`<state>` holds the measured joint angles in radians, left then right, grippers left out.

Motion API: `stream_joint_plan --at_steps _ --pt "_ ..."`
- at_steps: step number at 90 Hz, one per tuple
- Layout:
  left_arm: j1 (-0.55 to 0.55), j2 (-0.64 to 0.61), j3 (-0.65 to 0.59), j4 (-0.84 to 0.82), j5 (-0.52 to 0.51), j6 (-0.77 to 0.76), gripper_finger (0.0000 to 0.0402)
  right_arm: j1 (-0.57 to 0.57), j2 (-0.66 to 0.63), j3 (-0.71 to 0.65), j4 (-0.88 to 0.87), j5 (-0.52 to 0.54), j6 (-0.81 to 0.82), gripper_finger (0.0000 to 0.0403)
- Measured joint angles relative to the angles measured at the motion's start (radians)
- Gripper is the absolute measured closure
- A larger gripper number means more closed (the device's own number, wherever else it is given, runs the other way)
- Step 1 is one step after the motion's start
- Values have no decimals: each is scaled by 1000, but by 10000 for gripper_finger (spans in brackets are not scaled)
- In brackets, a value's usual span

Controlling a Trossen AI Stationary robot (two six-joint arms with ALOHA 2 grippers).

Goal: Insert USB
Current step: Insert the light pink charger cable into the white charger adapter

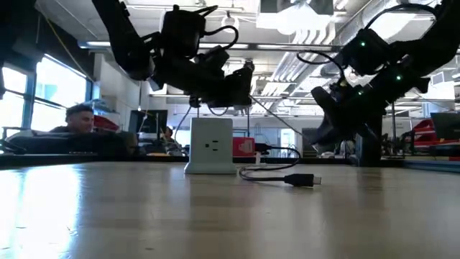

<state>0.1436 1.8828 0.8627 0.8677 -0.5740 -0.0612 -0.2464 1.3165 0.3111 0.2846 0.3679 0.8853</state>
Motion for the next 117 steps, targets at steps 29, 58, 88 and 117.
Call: stream_joint_plan --at_steps 29,58,88,117 --pt "17 0 0 0 52 13 300 -1 0 7 -70 -3 32 402" --pt "42 0 0 -55 125 -52 300 -10 0 94 -139 -48 -107 338" --pt "46 0 0 -60 165 -5 300 -14 -1 284 -221 -102 -353 269" --pt "36 0 0 -35 173 4 300 -16 -2 474 -217 -219 -351 213"
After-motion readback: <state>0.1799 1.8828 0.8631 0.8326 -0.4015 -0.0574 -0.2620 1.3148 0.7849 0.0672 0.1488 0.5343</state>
